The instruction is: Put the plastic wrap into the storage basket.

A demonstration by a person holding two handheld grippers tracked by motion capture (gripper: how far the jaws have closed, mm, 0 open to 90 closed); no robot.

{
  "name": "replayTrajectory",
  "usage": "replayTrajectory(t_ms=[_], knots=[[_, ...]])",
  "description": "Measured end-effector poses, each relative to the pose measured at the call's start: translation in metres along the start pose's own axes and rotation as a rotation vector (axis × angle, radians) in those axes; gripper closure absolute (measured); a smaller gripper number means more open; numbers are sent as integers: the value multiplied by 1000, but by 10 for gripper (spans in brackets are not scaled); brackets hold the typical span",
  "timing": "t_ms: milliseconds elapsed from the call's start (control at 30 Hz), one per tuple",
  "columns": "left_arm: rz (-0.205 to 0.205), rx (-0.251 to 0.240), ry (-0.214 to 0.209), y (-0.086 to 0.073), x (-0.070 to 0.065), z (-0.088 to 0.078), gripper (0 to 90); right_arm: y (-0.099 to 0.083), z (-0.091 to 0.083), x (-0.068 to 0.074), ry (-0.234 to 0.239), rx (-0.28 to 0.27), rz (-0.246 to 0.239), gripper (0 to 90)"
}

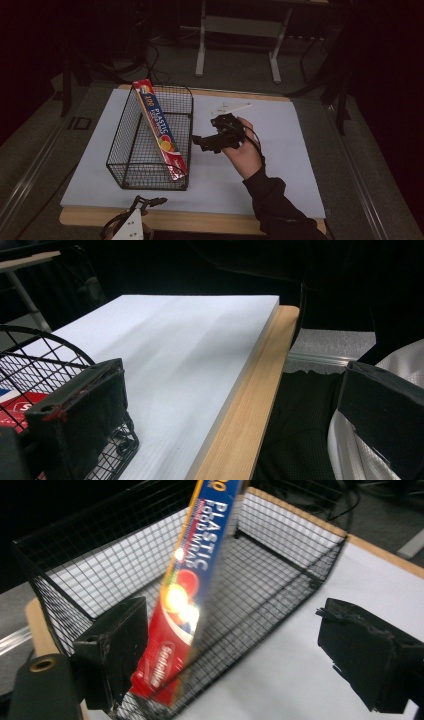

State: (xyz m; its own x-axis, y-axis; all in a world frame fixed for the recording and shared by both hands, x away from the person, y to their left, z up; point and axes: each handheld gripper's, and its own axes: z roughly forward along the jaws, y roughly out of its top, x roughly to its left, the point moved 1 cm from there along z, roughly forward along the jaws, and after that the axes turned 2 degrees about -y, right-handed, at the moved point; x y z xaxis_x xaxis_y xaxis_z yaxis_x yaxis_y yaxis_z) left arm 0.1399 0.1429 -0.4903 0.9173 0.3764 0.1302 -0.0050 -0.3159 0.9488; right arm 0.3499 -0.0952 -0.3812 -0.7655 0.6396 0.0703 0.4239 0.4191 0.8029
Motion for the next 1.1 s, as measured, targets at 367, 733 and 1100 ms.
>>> replayTrajectory(t_ms=[367,733,1100], knots=[[-1,4,6,0,0,0,0,-49,-33,-27,-59,-25,-6,132],[3,13,6,0,0,2,0,-110,-59,-49,-115,-20,20,132],[3,13,4,0,0,2,0,-148,-78,-58,-211,-19,78,137]])
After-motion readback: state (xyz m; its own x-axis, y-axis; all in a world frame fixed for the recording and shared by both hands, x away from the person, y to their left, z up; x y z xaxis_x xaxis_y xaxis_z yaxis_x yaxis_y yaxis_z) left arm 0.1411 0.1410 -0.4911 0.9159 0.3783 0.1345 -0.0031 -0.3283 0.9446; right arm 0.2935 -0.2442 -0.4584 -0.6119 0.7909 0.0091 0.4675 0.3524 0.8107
